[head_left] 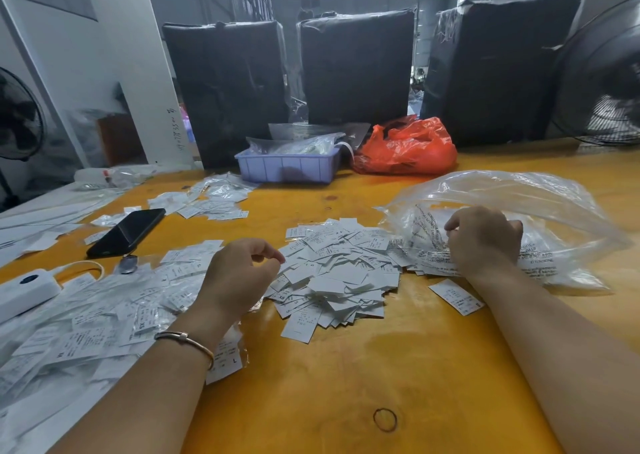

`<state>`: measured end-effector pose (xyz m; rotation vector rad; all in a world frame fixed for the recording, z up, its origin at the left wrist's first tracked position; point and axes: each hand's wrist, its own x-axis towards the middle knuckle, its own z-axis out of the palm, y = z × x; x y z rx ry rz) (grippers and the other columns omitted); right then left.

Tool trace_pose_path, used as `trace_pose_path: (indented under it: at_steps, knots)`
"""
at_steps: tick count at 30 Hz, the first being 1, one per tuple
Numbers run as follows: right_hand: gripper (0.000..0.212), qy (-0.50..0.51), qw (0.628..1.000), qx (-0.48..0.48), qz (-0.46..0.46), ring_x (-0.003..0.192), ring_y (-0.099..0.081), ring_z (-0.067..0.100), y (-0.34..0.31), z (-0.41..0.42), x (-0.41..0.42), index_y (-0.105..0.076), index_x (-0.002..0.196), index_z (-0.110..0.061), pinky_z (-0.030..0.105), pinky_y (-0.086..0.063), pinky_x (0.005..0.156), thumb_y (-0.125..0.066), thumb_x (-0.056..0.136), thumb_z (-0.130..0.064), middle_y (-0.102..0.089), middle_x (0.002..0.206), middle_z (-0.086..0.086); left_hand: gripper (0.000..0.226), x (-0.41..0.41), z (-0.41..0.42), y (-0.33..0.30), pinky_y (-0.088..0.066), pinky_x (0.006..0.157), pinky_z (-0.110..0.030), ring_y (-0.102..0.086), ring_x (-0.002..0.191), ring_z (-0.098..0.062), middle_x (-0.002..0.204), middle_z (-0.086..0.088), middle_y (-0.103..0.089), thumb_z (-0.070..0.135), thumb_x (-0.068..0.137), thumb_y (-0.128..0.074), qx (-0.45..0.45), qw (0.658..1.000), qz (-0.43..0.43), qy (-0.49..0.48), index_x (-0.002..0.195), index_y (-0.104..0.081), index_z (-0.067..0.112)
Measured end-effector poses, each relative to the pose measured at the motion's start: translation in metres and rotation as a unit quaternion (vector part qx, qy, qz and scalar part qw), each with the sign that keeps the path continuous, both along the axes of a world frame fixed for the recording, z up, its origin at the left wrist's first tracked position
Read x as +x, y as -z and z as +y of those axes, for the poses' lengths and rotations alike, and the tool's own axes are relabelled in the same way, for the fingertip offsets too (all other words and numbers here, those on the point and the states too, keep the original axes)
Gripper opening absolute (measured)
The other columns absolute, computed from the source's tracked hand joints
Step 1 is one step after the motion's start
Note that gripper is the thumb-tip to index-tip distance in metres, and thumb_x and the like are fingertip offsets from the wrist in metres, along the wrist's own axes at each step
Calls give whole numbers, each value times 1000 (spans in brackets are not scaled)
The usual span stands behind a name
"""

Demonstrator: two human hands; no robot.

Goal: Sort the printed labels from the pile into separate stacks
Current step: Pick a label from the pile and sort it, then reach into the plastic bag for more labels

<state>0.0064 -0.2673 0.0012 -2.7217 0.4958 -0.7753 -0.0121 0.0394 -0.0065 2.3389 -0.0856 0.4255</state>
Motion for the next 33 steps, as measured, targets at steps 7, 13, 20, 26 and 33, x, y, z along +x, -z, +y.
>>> trace_pose_path:
  at_steps: [7, 13, 20, 26, 33]
  knots:
    - [29, 16, 999, 19, 47, 111, -52, 35, -1, -2, -2, -61, 112, -10, 40, -36, 92, -59, 84, -2, -63, 113, 15, 18, 0, -1, 2, -37, 62, -22, -52, 88, 4, 89, 19, -61, 18, 87, -63, -7, 1000, 5, 9, 77, -69, 32]
    - [14, 55, 992, -32, 105, 106, -49, 30, 0, -3, 0, -63, 92, -12, 38, -31, 88, -52, 85, -6, -61, 103, 9, 20, -1, -3, 2, -35, 62, -22, -53, 89, 4, 88, 18, -62, 16, 87, -63, -9, 1000, 6, 16, 75, -69, 31]
    - [23, 46, 999, -18, -4, 94, -48, 32, 4, -8, 6, -70, 81, -15, 36, -27, 78, -50, 89, -8, -65, 91, 12, 21, -2, -4, 2, -37, 60, -23, -53, 87, 1, 89, 16, -62, 15, 87, -62, -16, 1000, 9, 9, 76, -70, 31]
    - [15, -162, 958, 127, -198, 73, -66, 33, -11, 24, -15, -73, 91, -2, 43, -54, 70, -60, 91, -9, -71, 78, 18, 12, -8, -8, -2, -36, 59, -20, -53, 78, 4, 91, 25, -59, 22, 87, -67, -10, 998, -8, 61, 85, -70, 34]
    - [26, -512, 768, 378, 76, 67, -60, 22, -14, 82, -44, -68, 98, 5, 27, -52, 67, -53, 83, 20, -66, 73, 18, 56, -23, -22, -12, -50, 84, -18, -60, 106, 8, 111, 20, -68, 46, 69, -78, -87, 968, 34, 235, 122, -60, 38]
